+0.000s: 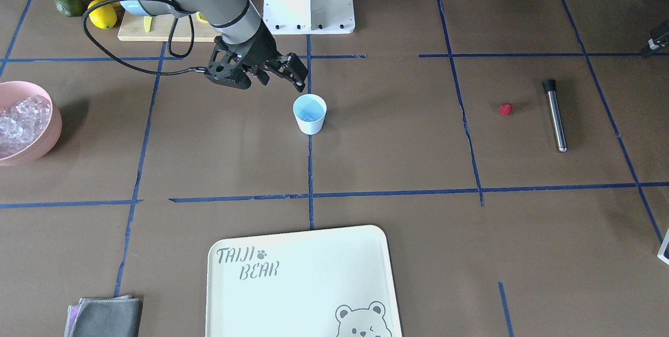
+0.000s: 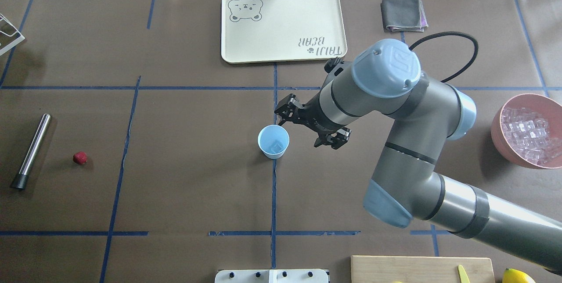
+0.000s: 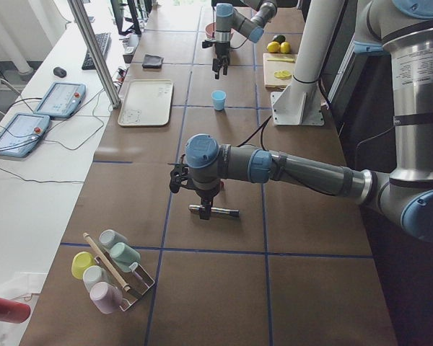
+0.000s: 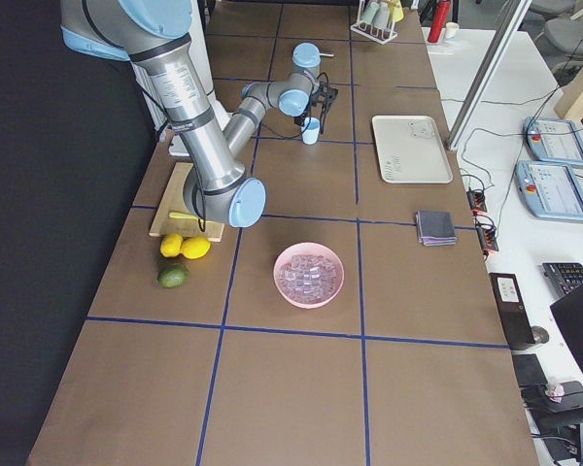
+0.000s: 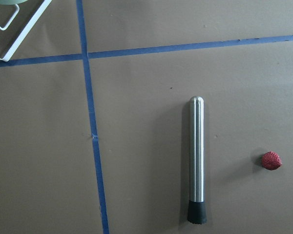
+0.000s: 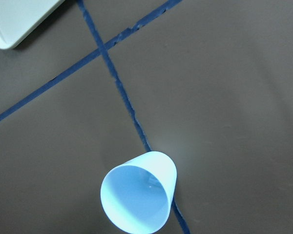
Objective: Mash ice and strawberries in cup
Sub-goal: 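Move the right gripper back over the pink bowl of ice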
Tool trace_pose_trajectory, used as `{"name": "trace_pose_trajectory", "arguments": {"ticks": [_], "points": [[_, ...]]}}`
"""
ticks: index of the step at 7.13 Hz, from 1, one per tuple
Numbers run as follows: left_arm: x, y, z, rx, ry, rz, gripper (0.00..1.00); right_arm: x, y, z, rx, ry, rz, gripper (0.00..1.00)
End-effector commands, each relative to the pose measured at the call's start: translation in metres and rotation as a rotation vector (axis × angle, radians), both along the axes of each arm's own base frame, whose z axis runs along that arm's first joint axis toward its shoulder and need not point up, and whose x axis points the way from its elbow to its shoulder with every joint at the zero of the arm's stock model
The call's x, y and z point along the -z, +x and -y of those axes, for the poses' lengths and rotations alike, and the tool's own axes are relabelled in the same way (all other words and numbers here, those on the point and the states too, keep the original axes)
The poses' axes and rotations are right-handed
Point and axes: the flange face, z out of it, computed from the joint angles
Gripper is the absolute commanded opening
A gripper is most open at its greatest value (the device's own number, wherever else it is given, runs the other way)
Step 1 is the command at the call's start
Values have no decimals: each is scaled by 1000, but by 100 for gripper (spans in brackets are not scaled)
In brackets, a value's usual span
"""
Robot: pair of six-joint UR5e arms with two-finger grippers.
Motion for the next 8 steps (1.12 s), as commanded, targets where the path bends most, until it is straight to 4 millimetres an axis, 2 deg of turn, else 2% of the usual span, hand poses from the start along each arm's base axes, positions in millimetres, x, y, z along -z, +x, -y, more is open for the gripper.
{"name": "trace_pose_trajectory", "arguments": {"ticks": [1,3,4,5,6,7,8], "points": [[9,32,1,-76,31,-11,100,-38,67,22,10,14,-16,100],[12,37,2,-86,52,-14,100,-116,137,20,58,140,-110,100],[12,37,2,-87,56,-14,100,-162,172,25,109,241,-177,100],[11,37,2,-87,53,-12,100,-207,212,28,155,311,-244,100],[12,36,1,-84,53,-12,100,-250,260,29,206,390,-312,100],[14,36,1,-86,61,-9,100,-283,296,28,272,449,-335,100],[14,36,1,-86,62,-7,100,-314,323,37,316,471,-333,100]]}}
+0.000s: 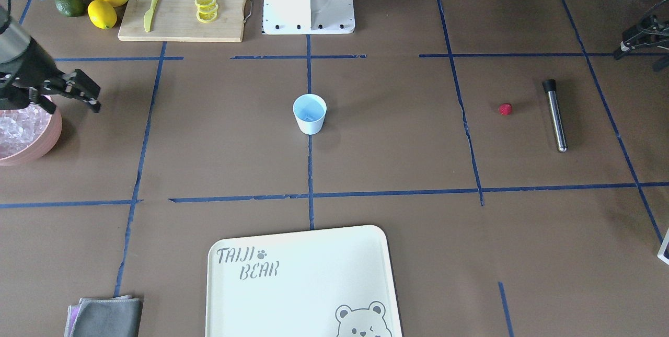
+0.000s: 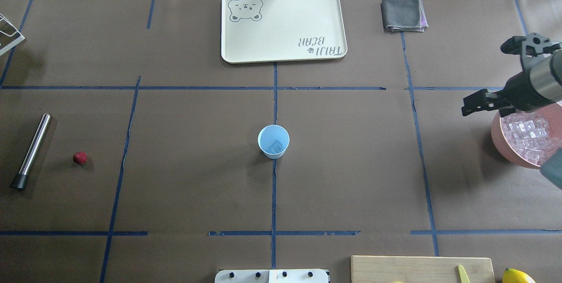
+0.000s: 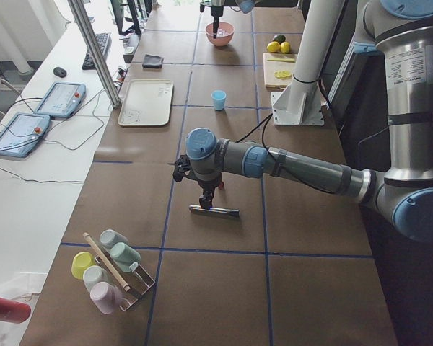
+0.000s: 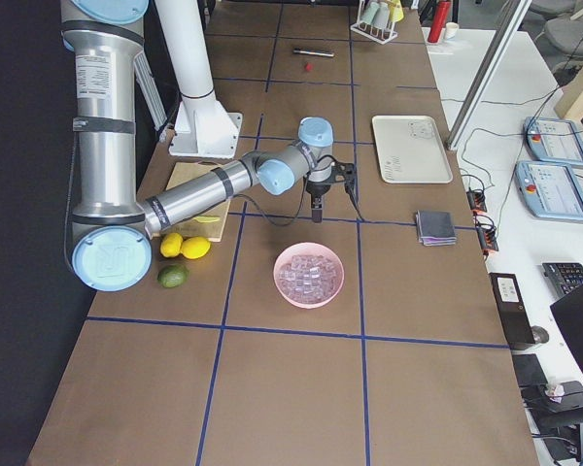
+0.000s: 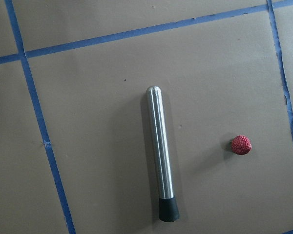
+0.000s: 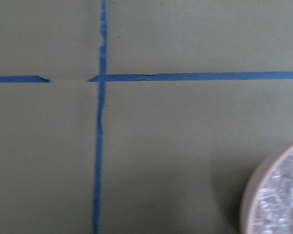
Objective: Mash ice and strawberries in cup
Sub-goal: 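Move the right gripper back over the pink bowl of ice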
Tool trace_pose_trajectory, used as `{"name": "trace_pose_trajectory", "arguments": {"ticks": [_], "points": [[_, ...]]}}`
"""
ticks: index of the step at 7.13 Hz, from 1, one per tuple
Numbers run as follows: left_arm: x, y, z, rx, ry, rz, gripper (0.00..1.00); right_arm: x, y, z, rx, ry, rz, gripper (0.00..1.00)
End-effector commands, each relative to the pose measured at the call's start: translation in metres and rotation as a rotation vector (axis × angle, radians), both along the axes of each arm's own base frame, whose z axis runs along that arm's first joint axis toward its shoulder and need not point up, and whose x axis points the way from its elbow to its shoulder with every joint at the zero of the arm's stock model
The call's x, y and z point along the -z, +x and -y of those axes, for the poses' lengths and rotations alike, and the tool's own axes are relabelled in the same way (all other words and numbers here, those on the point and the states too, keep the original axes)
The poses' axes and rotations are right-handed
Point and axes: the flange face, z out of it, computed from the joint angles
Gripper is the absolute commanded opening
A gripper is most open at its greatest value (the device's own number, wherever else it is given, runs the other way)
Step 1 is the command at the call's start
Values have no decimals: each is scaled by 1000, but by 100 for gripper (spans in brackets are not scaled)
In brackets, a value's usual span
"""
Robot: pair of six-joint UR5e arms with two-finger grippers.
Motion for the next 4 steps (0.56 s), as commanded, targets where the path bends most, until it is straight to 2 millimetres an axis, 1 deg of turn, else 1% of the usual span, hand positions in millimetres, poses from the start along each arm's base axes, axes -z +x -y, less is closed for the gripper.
{"name": "trace_pose_trajectory", "arguments": {"ticks": [1,2,4], "points": [[2,0,0,1,6,3,100,-74,54,8,137,82,-58,100],[5,0,-1,1,10,1,100,-94,57,10,164,75,-74,100],[10,-1,-2,3,19,-1,100,-121,57,9,164,41,-84,100]]}}
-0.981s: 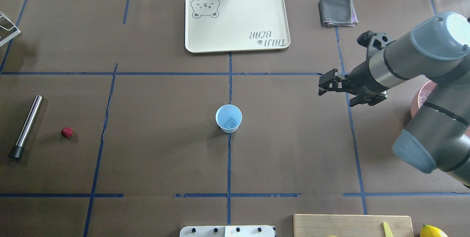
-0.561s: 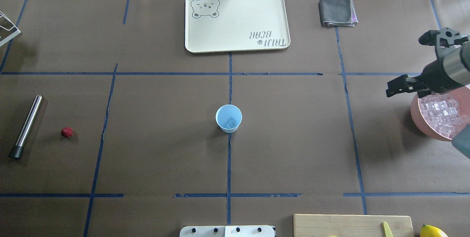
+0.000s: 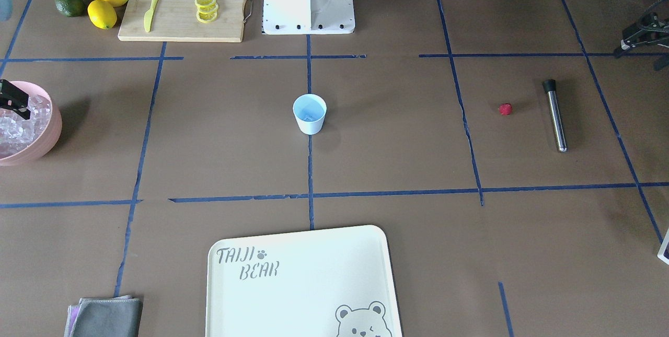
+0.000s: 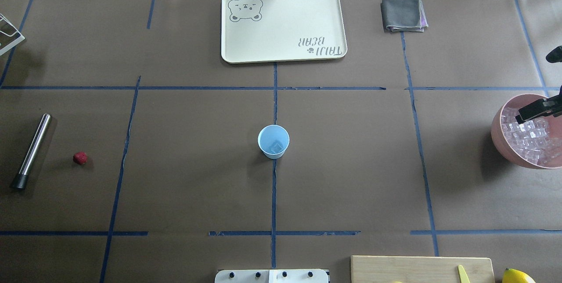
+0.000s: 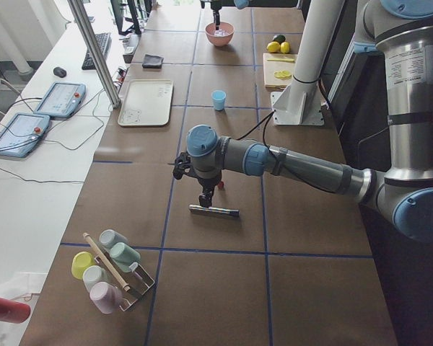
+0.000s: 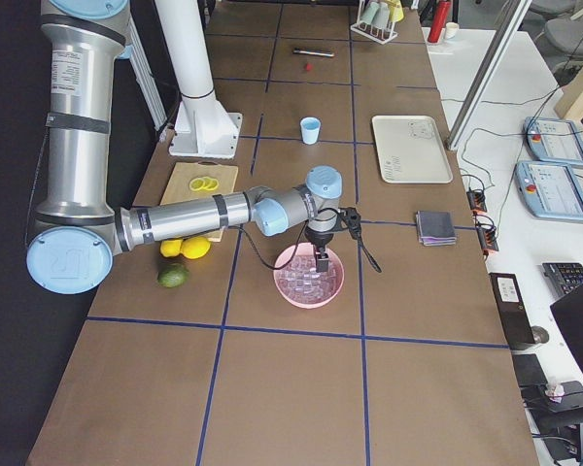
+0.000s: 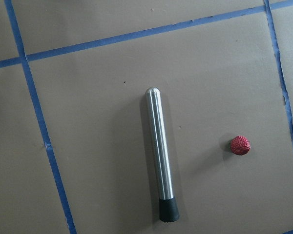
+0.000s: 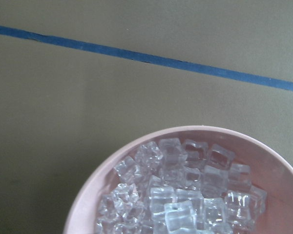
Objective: Mash ice and strawberries in cup
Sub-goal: 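Lower the right gripper into the bowl and grasp another ice cube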
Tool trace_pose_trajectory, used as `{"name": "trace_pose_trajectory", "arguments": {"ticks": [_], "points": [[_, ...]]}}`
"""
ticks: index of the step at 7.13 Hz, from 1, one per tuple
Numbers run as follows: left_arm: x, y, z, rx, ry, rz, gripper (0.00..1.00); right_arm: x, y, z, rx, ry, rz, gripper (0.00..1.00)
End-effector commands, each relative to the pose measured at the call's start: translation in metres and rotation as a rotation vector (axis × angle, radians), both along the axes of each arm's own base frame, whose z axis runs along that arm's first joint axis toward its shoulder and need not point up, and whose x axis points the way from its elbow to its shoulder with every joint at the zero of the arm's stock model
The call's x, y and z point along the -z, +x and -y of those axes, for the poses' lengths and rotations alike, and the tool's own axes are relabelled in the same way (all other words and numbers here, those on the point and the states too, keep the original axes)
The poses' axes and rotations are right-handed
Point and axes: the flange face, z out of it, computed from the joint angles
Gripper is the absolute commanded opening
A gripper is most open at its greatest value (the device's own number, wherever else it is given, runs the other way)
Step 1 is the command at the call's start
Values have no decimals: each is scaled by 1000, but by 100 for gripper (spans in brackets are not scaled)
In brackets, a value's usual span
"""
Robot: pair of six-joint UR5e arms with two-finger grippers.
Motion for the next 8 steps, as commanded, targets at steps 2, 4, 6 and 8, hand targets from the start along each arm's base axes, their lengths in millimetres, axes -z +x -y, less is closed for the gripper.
{"name": "trace_pose_trajectory", "arguments": {"ticks": [2,4,6,8], "points": [[4,0,-1,0,5,-7,100,-44,-1,1,6,-47,-19,99],[5,0,-1,0,8,-8,100,-45,-1,1,6,-54,-16,99],[6,-1,-1,2,9,-8,100,-45,-6,-1,22,-67,8,99],[7,-1,-1,2,11,-8,100,-49,-8,-4,35,-69,3,96]]}}
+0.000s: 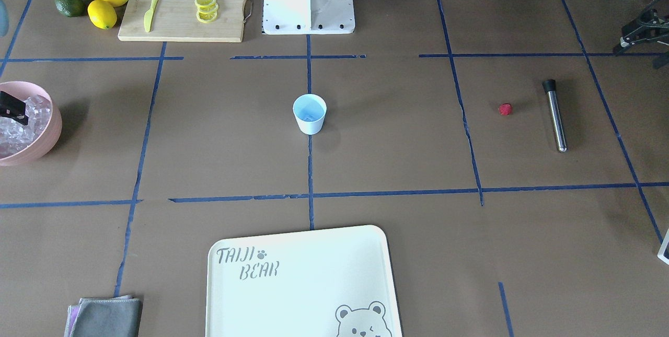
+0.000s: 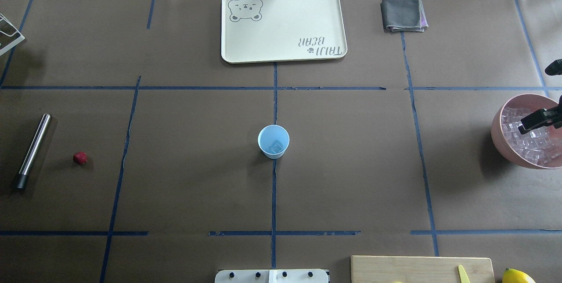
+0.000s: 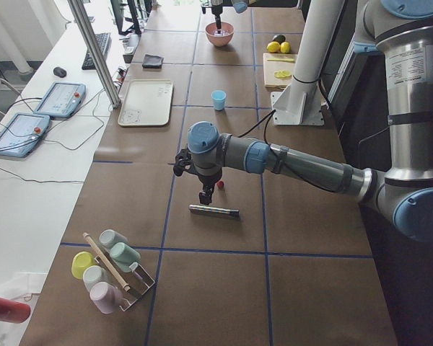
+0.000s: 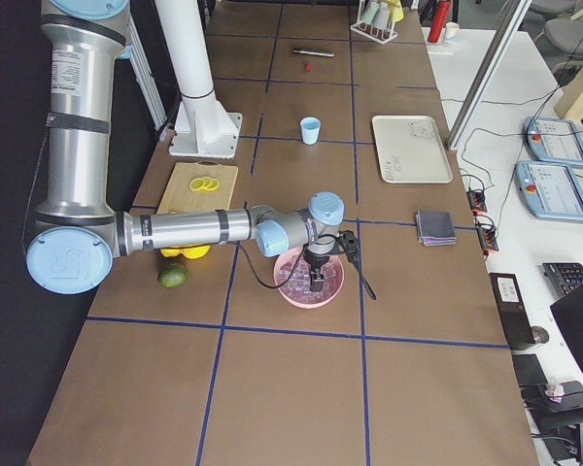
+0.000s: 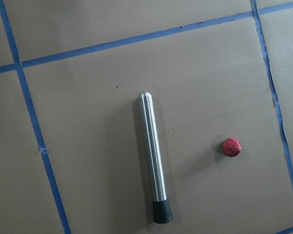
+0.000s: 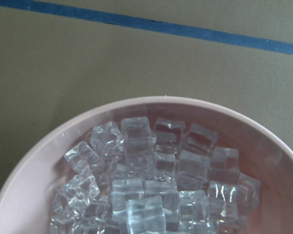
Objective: Mash ice and strawberries in cup
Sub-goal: 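Lower the right gripper into the bowl and grasp another ice cube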
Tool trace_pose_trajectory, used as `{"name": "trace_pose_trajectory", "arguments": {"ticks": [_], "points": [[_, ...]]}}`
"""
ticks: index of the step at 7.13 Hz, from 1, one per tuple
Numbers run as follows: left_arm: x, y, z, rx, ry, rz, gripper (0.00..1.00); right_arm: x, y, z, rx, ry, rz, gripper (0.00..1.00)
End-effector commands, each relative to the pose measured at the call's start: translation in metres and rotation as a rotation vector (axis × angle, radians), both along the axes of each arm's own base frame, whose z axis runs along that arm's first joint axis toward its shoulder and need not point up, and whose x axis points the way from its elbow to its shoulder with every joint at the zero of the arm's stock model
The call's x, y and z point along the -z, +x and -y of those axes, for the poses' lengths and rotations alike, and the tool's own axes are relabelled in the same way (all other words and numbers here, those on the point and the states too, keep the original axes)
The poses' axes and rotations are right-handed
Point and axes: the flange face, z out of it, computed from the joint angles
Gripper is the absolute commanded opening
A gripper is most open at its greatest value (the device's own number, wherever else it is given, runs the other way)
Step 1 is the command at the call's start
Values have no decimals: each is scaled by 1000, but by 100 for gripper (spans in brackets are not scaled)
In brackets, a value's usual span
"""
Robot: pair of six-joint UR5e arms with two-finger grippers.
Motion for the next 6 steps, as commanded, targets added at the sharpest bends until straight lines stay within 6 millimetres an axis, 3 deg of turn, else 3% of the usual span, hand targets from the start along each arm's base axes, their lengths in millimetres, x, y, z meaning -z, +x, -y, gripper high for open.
{"name": "trace_pose_trajectory", "arguments": {"ticks": [1,5,6], "points": [[0,0,-1,0,-1,-1,100,-4,-4,-2,14,-7,-2,82],[1,0,-1,0,0,-2,100,-2,-10,-6,37,-21,36,2],[2,0,-1,0,3,-4,100,-1,-8,-7,38,-18,38,0]]}}
